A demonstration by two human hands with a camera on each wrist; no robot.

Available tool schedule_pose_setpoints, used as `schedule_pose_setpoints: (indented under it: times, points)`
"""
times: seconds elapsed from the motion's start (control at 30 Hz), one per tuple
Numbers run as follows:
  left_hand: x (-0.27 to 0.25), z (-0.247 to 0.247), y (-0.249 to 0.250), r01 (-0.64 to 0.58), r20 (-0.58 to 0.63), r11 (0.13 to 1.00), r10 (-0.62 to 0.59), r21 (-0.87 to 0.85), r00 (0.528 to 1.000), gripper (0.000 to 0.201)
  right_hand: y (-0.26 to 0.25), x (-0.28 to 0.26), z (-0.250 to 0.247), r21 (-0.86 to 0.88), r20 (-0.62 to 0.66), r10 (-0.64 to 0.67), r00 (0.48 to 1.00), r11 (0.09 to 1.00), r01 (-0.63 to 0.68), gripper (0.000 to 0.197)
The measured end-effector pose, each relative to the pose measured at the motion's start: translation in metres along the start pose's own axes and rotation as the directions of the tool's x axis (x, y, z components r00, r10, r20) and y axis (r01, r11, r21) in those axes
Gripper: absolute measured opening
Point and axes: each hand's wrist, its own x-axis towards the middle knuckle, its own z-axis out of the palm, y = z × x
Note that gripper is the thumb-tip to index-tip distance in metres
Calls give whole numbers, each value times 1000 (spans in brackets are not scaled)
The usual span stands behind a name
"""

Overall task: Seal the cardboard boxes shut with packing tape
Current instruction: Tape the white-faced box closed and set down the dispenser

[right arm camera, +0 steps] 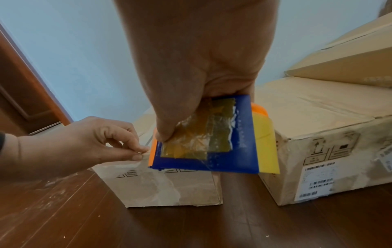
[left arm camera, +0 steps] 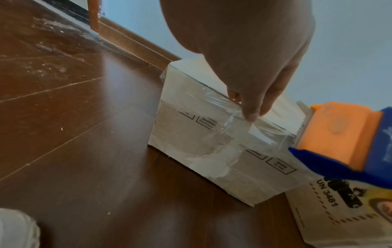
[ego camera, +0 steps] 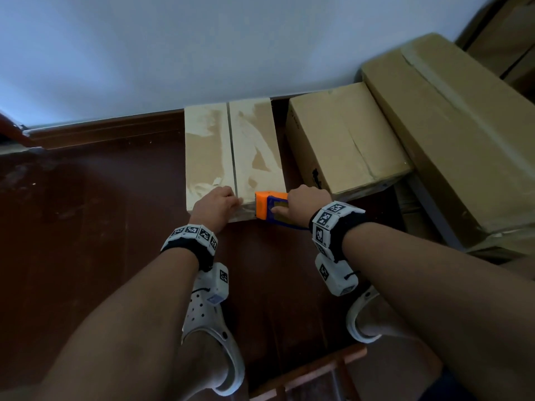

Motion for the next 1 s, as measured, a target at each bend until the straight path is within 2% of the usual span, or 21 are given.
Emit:
schedule_pose_setpoints:
  times: [0.2, 0.27, 0.33, 0.4, 0.47, 0.53, 0.67, 0.8, 1.0]
  points:
    - [-10, -6, -24, 14, 27, 999, -14, 33, 1000, 12, -23, 0, -3, 26, 0, -50, 999, 998, 50, 58]
    - [-14, -10, -32, 38, 34, 998, -39, 51, 999, 10, -34, 4, -2, 61, 8, -44, 999, 997, 43, 56]
    - [-13, -11, -34, 12, 51, 997, -16, 81, 999, 9, -41, 6, -2, 92, 23, -28, 999, 995, 26, 55]
    - [-10, -11, -30, 3, 83, 995, -11, 99, 996, 15, -44, 8, -2, 100, 43, -15, 999, 995, 10, 54]
    - [-10, -10, -24, 51, 136, 994, -64, 96, 989, 31, -43, 8, -1, 98, 53, -13, 999, 995, 8, 54]
    - [-13, -9, -21, 109, 135, 991, -119, 83, 984, 39, -39, 8, 0, 109, 60, -27, 998, 994, 21, 55]
    - [-15, -11, -15, 159, 134, 982, -172, 99, 976, 29, -33, 10, 2, 153, 84, -67, 994, 987, 53, 56]
    - [-16, -15, -10, 206, 167, 961, -237, 184, 957, 18, -30, 9, -2, 130, 92, -94, 991, 988, 82, 57]
    - [-16, -14, -15, 221, 170, 956, -255, 195, 952, 21, -26, 5, -2, 63, 31, -99, 995, 993, 97, 54]
